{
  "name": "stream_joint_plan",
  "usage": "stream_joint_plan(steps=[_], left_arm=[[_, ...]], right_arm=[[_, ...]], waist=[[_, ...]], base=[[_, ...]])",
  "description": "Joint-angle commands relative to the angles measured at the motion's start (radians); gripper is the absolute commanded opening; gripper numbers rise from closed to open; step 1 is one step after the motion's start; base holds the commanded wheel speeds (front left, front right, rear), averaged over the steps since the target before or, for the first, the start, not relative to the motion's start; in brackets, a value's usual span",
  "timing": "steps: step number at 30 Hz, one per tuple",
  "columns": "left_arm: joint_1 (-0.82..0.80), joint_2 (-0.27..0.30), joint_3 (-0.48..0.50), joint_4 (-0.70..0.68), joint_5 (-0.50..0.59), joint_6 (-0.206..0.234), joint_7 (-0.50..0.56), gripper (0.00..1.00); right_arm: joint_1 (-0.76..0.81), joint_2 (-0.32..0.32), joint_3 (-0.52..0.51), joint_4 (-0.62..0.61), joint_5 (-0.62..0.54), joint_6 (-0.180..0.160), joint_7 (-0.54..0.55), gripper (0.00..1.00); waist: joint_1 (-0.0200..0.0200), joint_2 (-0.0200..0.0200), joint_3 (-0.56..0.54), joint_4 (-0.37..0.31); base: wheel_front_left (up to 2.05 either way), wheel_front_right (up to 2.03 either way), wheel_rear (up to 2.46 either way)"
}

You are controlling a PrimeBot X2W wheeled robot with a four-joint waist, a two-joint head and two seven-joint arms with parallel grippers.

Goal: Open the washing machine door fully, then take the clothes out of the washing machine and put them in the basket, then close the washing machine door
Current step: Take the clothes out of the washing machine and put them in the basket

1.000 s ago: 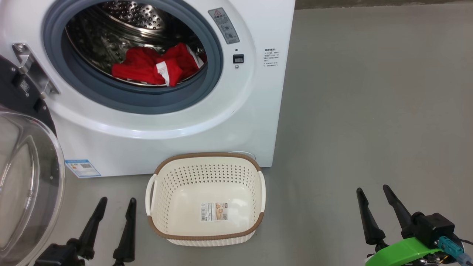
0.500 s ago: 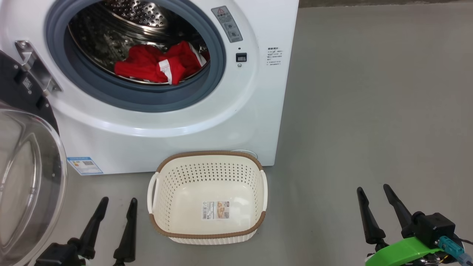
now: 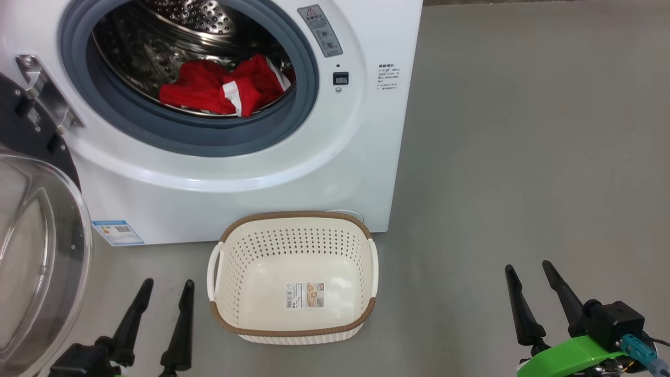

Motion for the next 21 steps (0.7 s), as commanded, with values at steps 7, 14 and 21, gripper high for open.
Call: stream_joint_plan(steps=[7, 14, 21], left_arm=[[-0.040, 0.016, 0.025, -0.029, -0.019, 0.002, -0.005, 1.00], [-0.043, 0.016, 0.025, -0.032, -0.022, 0.002, -0.005, 1.00], [-0.049, 0.015, 0.028, -0.031, -0.020, 0.002, -0.005, 1.00]], right_arm=[[-0.031, -0.003, 0.024, -0.024, -0.005, 0.005, -0.009, 1.00], [-0.034, -0.003, 0.027, -0.023, -0.004, 0.005, -0.009, 1.00], [-0.036, -0.002, 0.027, -0.022, -0.004, 0.005, -0.009, 1.00]], waist=[[0.0000, 0.0000, 0.004, -0.001], [0.0000, 0.0000, 0.007, -0.002], [0.0000, 0.0000, 0.009, -0.003]], base=[[0.95, -0.98, 0.02], [1.41, -1.44, 0.03], [1.43, -1.45, 0.02]])
